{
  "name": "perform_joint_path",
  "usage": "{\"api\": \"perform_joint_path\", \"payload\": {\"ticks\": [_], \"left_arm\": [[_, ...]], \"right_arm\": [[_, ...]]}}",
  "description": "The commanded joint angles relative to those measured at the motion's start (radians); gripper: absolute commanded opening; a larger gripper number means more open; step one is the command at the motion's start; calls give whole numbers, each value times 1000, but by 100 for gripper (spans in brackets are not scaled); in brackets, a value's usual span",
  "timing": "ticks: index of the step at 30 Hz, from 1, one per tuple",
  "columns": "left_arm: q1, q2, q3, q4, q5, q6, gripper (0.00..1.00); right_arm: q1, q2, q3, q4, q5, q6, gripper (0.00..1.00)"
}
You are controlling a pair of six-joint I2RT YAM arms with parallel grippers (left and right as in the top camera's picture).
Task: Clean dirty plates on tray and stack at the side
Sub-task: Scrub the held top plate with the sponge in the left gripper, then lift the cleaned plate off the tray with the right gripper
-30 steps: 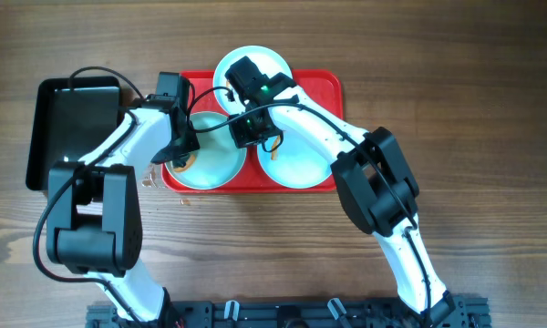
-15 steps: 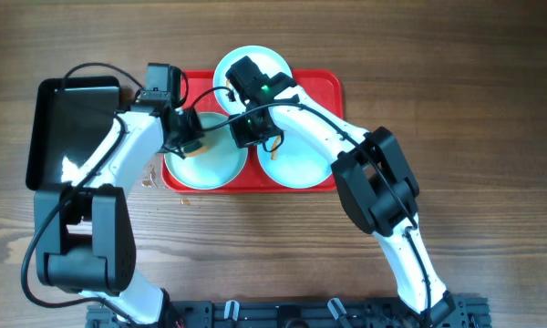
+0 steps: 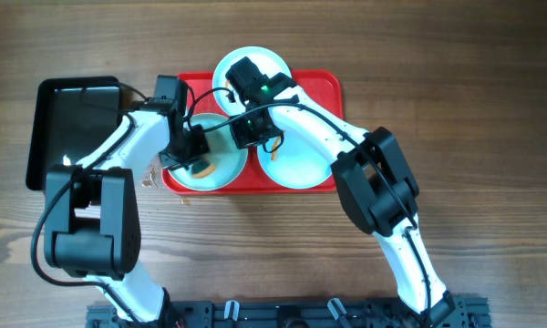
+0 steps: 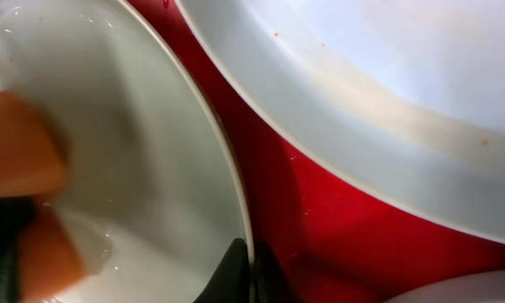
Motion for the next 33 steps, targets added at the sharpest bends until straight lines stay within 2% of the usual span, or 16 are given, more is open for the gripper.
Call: {"api": "perform_joint_path", "payload": {"ticks": [1, 4, 9, 12, 16, 20, 23, 30, 33], "left_arm": [[9, 22, -24, -58, -446, -64, 4], [9, 11, -9, -59, -539, -70, 4], [8, -48, 50, -66, -542, -107, 4], [8, -111, 68, -47, -440, -122, 4], [9, -188, 68, -6, -214, -122, 4], [13, -225, 68, -5, -90, -119, 4], [24, -245, 68, -20, -43, -119, 4], [101, -322, 68, -100, -42, -91, 4], [128, -349, 68, -114, -17, -18, 4]], "right_arm": [[2, 24, -3, -11, 4, -2, 4], [2, 24, -3, -11, 4, -3, 4], [2, 24, -3, -8, 4, -3, 4], [2, 24, 14, -10, 4, -3, 4], [0, 11, 75, -31, 4, -9, 4], [-3, -36, 120, -31, 40, -30, 4], [-14, -77, 146, -33, 116, -34, 4], [-54, -156, 163, -38, 318, -80, 4], [-61, -183, 164, -31, 415, -123, 4]]}}
